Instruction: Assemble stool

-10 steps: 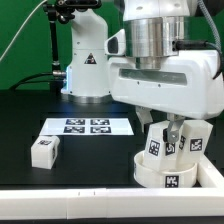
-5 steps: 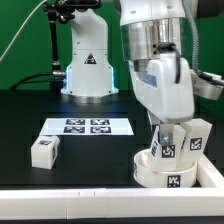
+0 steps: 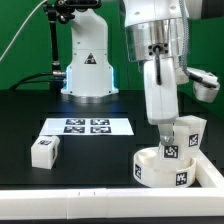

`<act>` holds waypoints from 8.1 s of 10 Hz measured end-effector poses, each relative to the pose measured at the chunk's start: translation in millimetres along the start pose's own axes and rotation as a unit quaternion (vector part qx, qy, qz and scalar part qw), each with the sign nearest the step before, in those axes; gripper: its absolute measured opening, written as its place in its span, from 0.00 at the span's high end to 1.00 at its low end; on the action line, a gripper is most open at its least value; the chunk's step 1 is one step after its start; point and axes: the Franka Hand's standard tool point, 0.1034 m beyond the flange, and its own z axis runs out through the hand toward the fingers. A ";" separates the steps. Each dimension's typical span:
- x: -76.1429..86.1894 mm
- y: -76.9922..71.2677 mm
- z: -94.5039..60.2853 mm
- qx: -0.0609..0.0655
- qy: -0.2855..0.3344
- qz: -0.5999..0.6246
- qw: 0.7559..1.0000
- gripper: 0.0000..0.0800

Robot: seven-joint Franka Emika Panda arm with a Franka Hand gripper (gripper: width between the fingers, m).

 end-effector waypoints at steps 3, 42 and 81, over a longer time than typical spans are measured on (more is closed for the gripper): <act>-2.5 1.3 0.4 -0.001 -0.005 0.057 0.998 0.57; 54.3 -16.9 -37.2 -0.046 0.005 -0.524 0.851 0.19; 225.1 25.3 2.6 -0.389 -0.284 -0.600 0.638 0.19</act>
Offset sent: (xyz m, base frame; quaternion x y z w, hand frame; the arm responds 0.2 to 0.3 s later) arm 0.0000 0.0000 0.0000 0.0000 0.0000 0.1938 0.9810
